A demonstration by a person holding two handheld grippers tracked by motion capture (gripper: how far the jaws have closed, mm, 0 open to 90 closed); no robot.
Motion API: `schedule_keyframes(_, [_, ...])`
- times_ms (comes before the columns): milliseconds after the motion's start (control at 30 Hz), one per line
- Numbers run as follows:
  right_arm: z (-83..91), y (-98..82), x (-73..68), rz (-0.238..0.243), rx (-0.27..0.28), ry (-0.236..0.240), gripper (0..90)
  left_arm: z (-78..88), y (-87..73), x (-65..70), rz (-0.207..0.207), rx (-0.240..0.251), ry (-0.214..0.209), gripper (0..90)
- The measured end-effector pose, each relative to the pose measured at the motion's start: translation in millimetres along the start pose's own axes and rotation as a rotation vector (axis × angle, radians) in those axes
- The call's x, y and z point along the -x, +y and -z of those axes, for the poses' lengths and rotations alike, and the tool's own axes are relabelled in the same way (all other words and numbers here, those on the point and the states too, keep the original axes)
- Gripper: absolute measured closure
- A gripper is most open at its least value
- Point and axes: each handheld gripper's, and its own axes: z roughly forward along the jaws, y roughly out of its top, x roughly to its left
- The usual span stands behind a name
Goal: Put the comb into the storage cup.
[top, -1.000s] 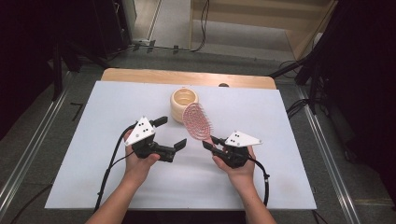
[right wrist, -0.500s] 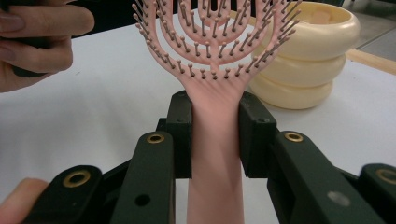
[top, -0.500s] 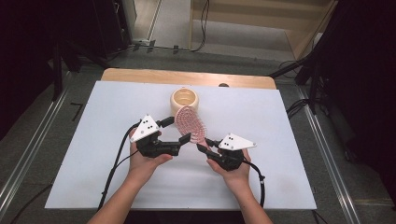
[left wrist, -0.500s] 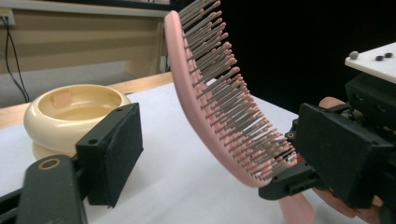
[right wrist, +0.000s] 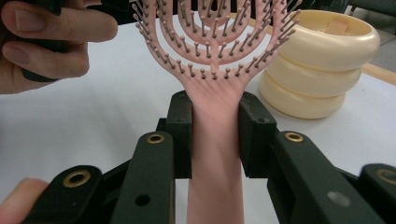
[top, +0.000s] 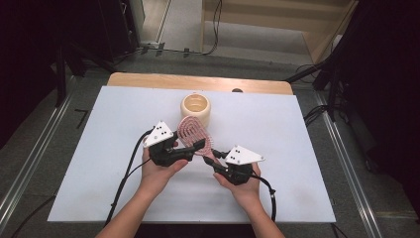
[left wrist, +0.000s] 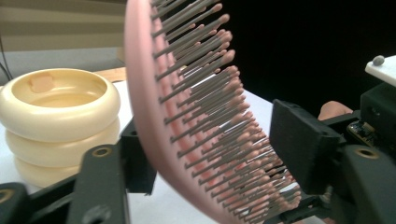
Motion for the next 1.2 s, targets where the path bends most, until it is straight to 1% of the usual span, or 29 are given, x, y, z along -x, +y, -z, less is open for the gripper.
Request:
schedule_keyframes(33, [0.0,0.0,0.0,0.000,0.000,0.000,67.6,-0.2,0.1,-0.1,0.003,-0.003,-0.002,40.9])
schedule_keyframes(133, [-0.8,-0.5,-0.8,0.003,0.004,-0.008,67.6,-1.0,0.1,-1.0,0.016,-0.009,-0.025,46.9])
schedule_keyframes(200, [-1.1,-0.8,-1.2,0.006,0.004,-0.011,67.5,-1.5,0.4,-2.1,0.026,-0.016,-0.035,49.1])
schedule_keyframes(267, [-1.6,-1.1,-1.4,0.004,0.005,-0.015,67.5,-1.8,1.2,-6.8,0.077,-0.017,-0.059,51.5])
schedule_keyframes(300, [-2.3,-1.2,-1.6,0.000,0.002,-0.017,67.5,-1.7,1.6,-8.8,0.095,-0.020,-0.068,53.2])
schedule_keyframes(333, [-2.8,-1.4,-2.1,0.001,0.001,-0.019,67.5,-1.6,1.8,-10.2,0.105,-0.018,-0.077,54.5])
schedule_keyframes(400, [-3.4,-1.5,-2.9,0.005,0.002,-0.028,67.5,-1.1,2.2,-11.4,0.113,-0.015,-0.090,57.1])
schedule_keyframes(433, [-3.7,-1.5,-3.4,0.011,0.001,-0.029,67.5,-0.8,2.6,-12.7,0.121,-0.013,-0.106,58.5])
schedule_keyframes(500, [-4.3,-1.6,-3.9,0.018,-0.001,-0.034,67.5,-0.3,3.0,-14.3,0.141,-0.015,-0.120,60.8])
schedule_keyframes(533, [-4.8,-1.7,-4.1,0.018,-0.006,-0.032,67.5,-0.2,3.2,-15.2,0.151,-0.011,-0.140,62.1])
schedule_keyframes(567, [-5.8,-1.9,-4.2,0.021,-0.007,-0.028,67.6,-0.1,3.4,-15.4,0.155,-0.013,-0.148,63.3])
schedule_keyframes(633, [-6.5,-2.5,-4.3,0.027,-0.007,-0.030,67.5,0.2,3.8,-14.8,0.149,-0.011,-0.156,64.0])
schedule_keyframes(733, [-6.5,-2.5,-3.9,0.026,0.000,-0.019,66.9,1.0,4.5,-15.1,0.147,-0.008,-0.167,64.4])
schedule_keyframes(767, [-6.5,-2.4,-3.7,0.024,0.001,-0.016,65.1,1.3,5.1,-14.9,0.135,-0.009,-0.162,64.5])
schedule_keyframes(833, [-6.5,-2.3,-2.0,0.004,0.004,-0.017,53.6,2.4,6.3,-14.8,0.124,-0.005,-0.154,64.6])
schedule_keyframes(867, [-7.0,-2.9,1.3,-0.025,0.001,-0.009,41.8,2.8,6.8,-15.2,0.126,-0.003,-0.154,64.7])
schedule_keyframes(900, [-7.0,-2.9,1.3,-0.025,0.001,-0.009,41.8,3.4,7.7,-15.9,0.125,0.001,-0.155,64.7])
schedule_keyframes(933, [-6.7,-3.8,3.2,-0.034,0.010,-0.011,36.4,3.7,8.7,-16.1,0.125,0.006,-0.153,64.7])
schedule_keyframes(1000, [-4.3,-5.3,5.6,-0.068,0.044,-0.013,22.7,5.4,11.1,-16.3,0.111,0.009,-0.145,64.7])
schedule_keyframes(1033, [-3.4,-5.4,7.4,-0.078,0.053,-0.004,16.4,6.0,12.0,-16.8,0.114,0.010,-0.144,64.7])
schedule_keyframes(1067, [-2.3,-5.5,8.8,-0.088,0.060,0.005,12.4,6.6,12.8,-17.3,0.116,0.014,-0.144,64.7])
schedule_keyframes(1100, [-1.1,-5.5,9.9,-0.093,0.069,0.007,10.2,7.0,13.5,-18.1,0.109,0.014,-0.137,64.7])
schedule_keyframes(1167, [1.5,-5.7,12.0,-0.105,0.078,0.010,6.4,7.5,14.7,-19.9,0.114,0.014,-0.132,64.8])
schedule_keyframes(1200, [2.8,-6.0,13.5,-0.115,0.083,0.002,0.5,7.8,15.1,-20.9,0.116,0.018,-0.130,64.8])
